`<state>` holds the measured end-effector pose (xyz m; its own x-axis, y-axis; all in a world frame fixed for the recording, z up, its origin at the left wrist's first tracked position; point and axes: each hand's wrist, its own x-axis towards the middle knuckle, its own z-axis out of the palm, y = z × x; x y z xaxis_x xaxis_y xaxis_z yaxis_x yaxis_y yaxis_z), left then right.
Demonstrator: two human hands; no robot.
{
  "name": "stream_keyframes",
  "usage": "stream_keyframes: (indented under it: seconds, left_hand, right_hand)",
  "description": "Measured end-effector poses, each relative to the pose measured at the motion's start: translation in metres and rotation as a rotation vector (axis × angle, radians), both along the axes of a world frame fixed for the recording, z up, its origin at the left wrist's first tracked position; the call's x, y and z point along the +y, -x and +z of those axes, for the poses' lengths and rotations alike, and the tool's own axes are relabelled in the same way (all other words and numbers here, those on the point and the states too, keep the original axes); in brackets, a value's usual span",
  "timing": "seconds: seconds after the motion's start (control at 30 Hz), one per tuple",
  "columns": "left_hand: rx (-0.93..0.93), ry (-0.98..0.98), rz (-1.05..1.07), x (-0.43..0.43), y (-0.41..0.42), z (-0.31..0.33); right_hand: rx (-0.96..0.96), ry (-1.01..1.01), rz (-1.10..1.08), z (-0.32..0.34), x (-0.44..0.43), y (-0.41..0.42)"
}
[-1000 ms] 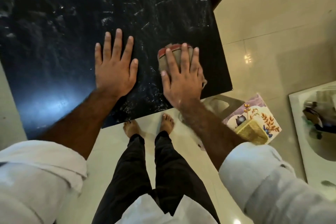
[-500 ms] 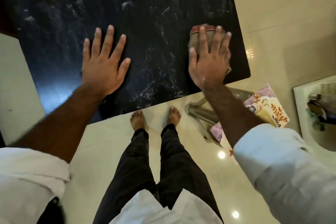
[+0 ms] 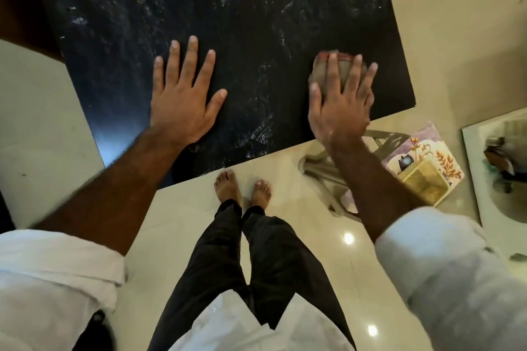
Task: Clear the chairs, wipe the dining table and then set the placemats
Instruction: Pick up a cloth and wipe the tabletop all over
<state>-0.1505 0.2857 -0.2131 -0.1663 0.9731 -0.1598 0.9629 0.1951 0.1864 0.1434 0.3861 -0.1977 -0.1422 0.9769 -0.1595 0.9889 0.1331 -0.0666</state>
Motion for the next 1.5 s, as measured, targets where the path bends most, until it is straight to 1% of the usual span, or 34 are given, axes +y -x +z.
stream_keyframes:
  seconds: [0.1, 0.13, 0.2, 0.27, 0.37, 0.43, 0.5, 0.57, 0.63, 0.7, 0.83, 0.9, 0.97, 1.0, 1.03, 1.07, 1.1, 1.17, 1.23, 1.33, 1.43, 1.5]
  left_hand:
    - [0.041, -0.012, 0.005, -0.011, 0.000, -0.001]
    - [0.047, -0.016, 0.011, -0.012, -0.002, 0.000]
    - [0.057, -0.025, 0.021, -0.009, -0.005, 0.002]
    - [0.051, -0.025, 0.015, -0.007, -0.005, 0.002]
    - [0.047, -0.022, 0.020, -0.008, -0.004, 0.003]
    - [0.051, -0.032, 0.024, -0.008, -0.005, 0.004]
    - [0.052, -0.037, 0.020, -0.009, -0.006, 0.003]
    - [0.053, -0.042, 0.016, -0.010, -0.006, 0.001]
    - [0.028, -0.044, 0.026, -0.010, -0.004, 0.001]
    - [-0.088, -0.086, 0.068, -0.012, -0.002, 0.002]
    - [-0.474, -0.253, 0.167, -0.020, 0.007, 0.006]
    - [-0.653, -0.281, 0.182, -0.024, 0.012, 0.008]
    - [-0.783, -0.291, 0.239, -0.026, 0.013, 0.015]
    - [-0.759, -0.290, 0.264, -0.025, 0.011, 0.021]
    - [-0.652, -0.278, 0.264, -0.022, 0.005, 0.026]
    - [-0.490, -0.244, 0.231, -0.020, -0.004, 0.030]
    - [-0.335, -0.193, 0.184, -0.018, -0.019, 0.033]
    - [-0.140, -0.100, 0.071, -0.015, -0.057, 0.033]
    - [-0.066, -0.053, -0.011, -0.016, -0.092, 0.027]
    - [-0.013, -0.063, -0.029, -0.021, -0.111, 0.012]
    - [0.034, -0.065, -0.044, -0.015, -0.089, 0.005]
    - [0.044, -0.063, -0.015, -0.001, -0.065, 0.002]
  right_hand:
    - [0.013, -0.038, -0.004, -0.005, 0.008, 0.040]
    - [0.021, -0.043, 0.024, -0.006, -0.003, 0.054]
    - [0.037, -0.013, 0.151, -0.004, -0.039, 0.070]
    - [0.052, 0.056, 0.292, -0.001, -0.083, 0.071]
    - [0.066, 0.105, 0.377, 0.001, -0.122, 0.046]
    - [0.044, 0.098, 0.344, -0.002, -0.108, 0.029]
    - [0.033, 0.069, 0.244, -0.007, -0.073, 0.021]
    - [0.053, 0.022, 0.137, -0.010, -0.038, 0.028]
    - [0.056, -0.031, 0.076, -0.012, -0.017, 0.048]
    - [0.060, -0.038, 0.068, -0.014, -0.017, 0.074]
    - [0.101, 0.027, 0.220, -0.007, -0.068, 0.117]
    - [0.188, 0.140, 0.279, 0.002, -0.088, 0.130]
    - [0.366, 0.273, 0.247, 0.017, -0.082, 0.126]
    - [0.439, 0.278, 0.200, 0.024, -0.072, 0.118]
    - [0.470, 0.228, 0.142, 0.030, -0.058, 0.106]
    - [0.464, 0.162, 0.083, 0.032, -0.042, 0.089]
    - [0.424, 0.107, 0.025, 0.032, -0.025, 0.070]
    - [0.296, 0.020, -0.025, 0.023, 0.003, 0.039]
    - [0.185, -0.035, 0.031, 0.012, 0.015, 0.025]
    - [0.104, -0.105, 0.132, -0.007, 0.013, 0.021]
    - [0.110, -0.141, 0.133, -0.015, 0.008, 0.022]
    - [0.107, -0.152, 0.126, -0.018, 0.008, 0.022]
